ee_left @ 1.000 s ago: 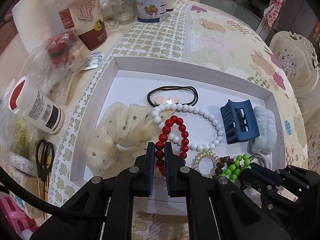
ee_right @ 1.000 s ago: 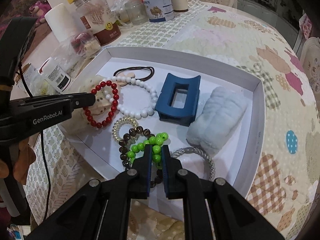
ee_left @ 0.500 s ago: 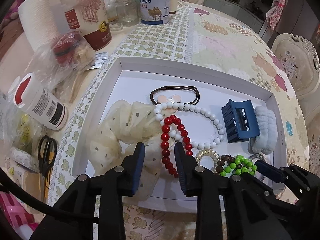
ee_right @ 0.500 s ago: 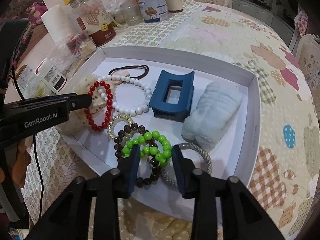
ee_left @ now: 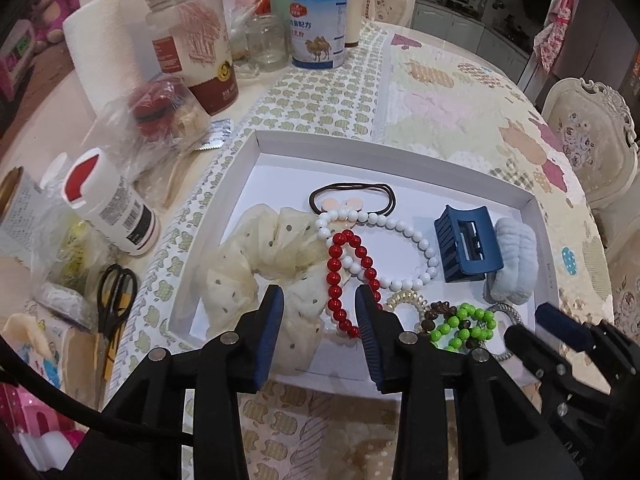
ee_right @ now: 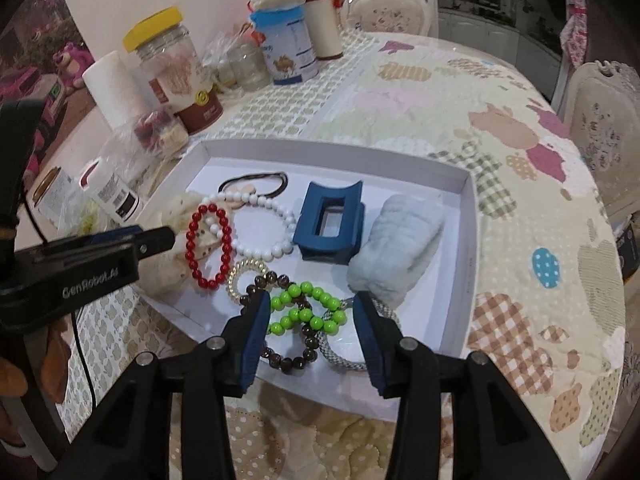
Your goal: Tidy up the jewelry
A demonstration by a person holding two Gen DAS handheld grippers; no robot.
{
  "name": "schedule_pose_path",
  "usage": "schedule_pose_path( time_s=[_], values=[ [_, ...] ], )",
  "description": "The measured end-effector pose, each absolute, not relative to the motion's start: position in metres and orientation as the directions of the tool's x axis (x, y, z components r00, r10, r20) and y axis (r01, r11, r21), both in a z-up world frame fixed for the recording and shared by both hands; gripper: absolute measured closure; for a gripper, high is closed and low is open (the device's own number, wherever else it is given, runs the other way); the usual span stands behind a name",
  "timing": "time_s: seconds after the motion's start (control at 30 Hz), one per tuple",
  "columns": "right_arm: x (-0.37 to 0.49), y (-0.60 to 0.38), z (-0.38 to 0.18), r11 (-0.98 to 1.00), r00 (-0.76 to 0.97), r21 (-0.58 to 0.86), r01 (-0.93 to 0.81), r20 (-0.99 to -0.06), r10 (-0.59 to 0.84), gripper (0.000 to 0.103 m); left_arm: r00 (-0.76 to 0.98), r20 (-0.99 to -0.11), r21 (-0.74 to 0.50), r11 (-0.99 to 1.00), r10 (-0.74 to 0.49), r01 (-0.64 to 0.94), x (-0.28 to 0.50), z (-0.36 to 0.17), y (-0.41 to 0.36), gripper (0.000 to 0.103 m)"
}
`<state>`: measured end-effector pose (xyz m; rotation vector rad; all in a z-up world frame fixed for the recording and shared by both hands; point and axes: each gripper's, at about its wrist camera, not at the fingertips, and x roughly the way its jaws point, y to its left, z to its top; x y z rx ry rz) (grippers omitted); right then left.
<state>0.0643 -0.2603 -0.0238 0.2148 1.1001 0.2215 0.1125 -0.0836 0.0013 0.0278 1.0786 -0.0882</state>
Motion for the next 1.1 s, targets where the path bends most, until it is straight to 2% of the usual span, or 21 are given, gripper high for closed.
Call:
schedule_pose_path(
  time_s=[0.13, 1.1],
  values=[
    [0.06, -0.26, -0.012, 0.971, 0.474, 0.235, -0.037, -0.851, 0.224, 0.051, 0.493, -0.869, 0.005, 0.996, -0.042, 0.094, 0.101, 0.01, -0.085, 0.076],
    [0.012, -0.248, 0.049, 0.98, 0.589, 0.196, 0.031, -0.796, 0.14, 0.045, 0.601, -0.798, 0.036, 0.992, -0.046, 0.125, 0.028, 0.064, -0.078, 0.076]
  ],
)
